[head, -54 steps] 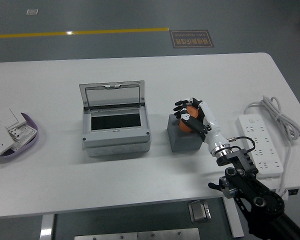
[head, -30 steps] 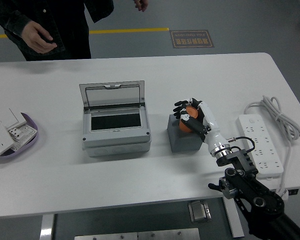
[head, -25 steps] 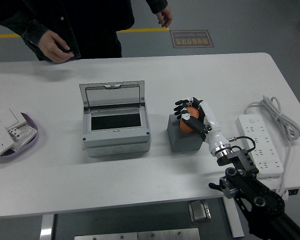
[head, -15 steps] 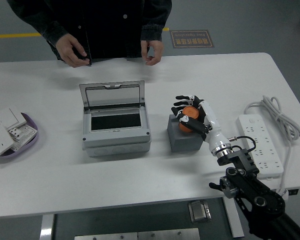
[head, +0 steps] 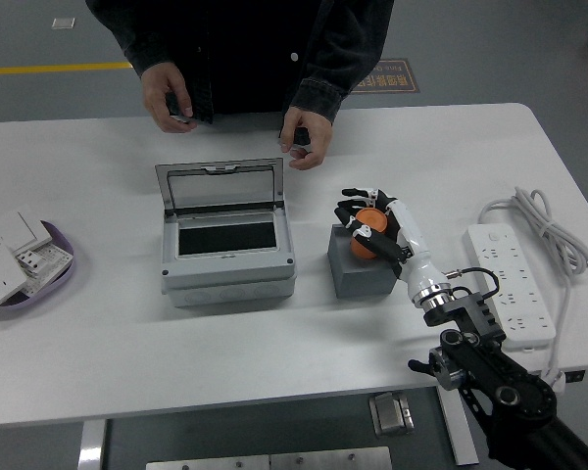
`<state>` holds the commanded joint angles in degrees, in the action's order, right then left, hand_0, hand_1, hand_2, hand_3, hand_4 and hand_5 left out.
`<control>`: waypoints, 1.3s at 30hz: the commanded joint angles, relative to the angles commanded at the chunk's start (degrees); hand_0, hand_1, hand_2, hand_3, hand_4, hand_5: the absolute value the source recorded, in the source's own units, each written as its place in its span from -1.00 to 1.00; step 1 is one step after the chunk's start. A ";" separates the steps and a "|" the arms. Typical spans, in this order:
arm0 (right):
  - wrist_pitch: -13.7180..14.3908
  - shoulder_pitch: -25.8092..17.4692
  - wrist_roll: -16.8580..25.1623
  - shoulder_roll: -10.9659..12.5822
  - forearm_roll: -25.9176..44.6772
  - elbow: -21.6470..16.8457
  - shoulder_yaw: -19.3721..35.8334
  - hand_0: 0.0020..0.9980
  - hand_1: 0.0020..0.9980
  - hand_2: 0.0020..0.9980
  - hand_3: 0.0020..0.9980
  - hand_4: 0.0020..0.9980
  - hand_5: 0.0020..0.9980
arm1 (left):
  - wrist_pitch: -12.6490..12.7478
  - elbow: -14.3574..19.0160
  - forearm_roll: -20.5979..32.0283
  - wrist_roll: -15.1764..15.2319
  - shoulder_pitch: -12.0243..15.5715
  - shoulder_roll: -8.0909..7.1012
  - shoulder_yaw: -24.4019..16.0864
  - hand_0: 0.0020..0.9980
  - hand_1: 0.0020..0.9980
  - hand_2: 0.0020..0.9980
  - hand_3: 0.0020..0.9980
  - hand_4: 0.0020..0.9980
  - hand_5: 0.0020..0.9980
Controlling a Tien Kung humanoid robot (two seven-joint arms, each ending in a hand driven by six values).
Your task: Pick up the cylinder from the cube,place it in the box,flap close box
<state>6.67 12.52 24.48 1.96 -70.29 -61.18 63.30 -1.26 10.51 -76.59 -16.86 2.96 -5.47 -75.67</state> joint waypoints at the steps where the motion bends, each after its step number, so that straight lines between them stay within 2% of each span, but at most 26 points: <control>1: 0.00 0.01 0.00 -0.01 -0.03 0.15 -0.01 0.42 0.28 0.27 0.36 0.86 -0.07 | -0.02 0.04 -0.22 -0.10 0.01 0.01 -0.15 0.21 0.16 0.11 0.17 0.31 -0.60; 14: 0.36 0.04 -0.15 0.08 -0.64 1.22 -0.26 0.44 0.27 0.26 0.36 0.88 -0.06 | -0.17 0.01 -0.72 -0.04 -0.24 0.07 -0.36 0.21 0.16 0.10 0.17 0.29 -0.60; 22: 1.92 -0.04 -0.30 0.23 -1.96 1.07 -0.59 0.45 0.27 0.25 0.36 0.89 -0.07 | -0.09 0.08 -0.86 -0.13 -0.17 0.00 -0.55 0.21 0.16 0.10 0.17 0.28 -0.61; 23: 2.04 -0.03 -0.33 0.25 -2.11 1.04 -0.64 0.32 0.26 0.22 0.30 0.69 -0.51 | -0.09 0.08 -0.92 -0.15 -0.19 -0.01 -0.61 0.21 0.16 0.11 0.17 0.27 -0.62; 28: 2.26 0.00 -0.49 0.28 -2.61 0.93 -0.79 0.32 0.26 0.22 0.30 0.69 -0.51 | -0.12 0.07 -0.91 -0.09 -0.25 -0.01 -0.58 0.21 0.16 0.11 0.17 0.27 -0.62; 29: 2.24 0.00 -0.52 0.29 -2.65 0.93 -0.81 0.28 0.25 0.22 0.31 0.61 -0.83 | -0.14 0.07 -0.91 -0.09 -0.26 -0.01 -0.57 0.21 0.16 0.11 0.17 0.27 -0.62; 34: 2.17 -0.06 -0.63 0.33 -2.73 0.90 -0.95 0.28 0.25 0.22 0.31 0.61 -0.83 | -0.14 0.07 -0.96 -0.07 -0.27 -0.02 -0.61 0.21 0.16 0.11 0.17 0.27 -0.62; 35: 2.13 -0.07 -0.64 0.33 -2.71 0.90 -0.96 0.31 0.26 0.24 0.31 0.59 -0.94 | -0.14 0.08 -0.97 -0.07 -0.27 -0.03 -0.62 0.20 0.16 0.11 0.17 0.27 -0.62; 39: 2.01 -0.07 -0.66 0.32 -2.50 0.91 -1.04 0.31 0.26 0.24 0.31 0.59 -0.94 | -0.14 0.09 -1.02 -0.08 -0.30 -0.07 -0.68 0.20 0.16 0.11 0.17 0.27 -0.62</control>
<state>8.67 12.45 23.83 2.28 -72.79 -60.27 62.26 -1.40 10.60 -77.61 -16.94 2.67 -5.54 -76.35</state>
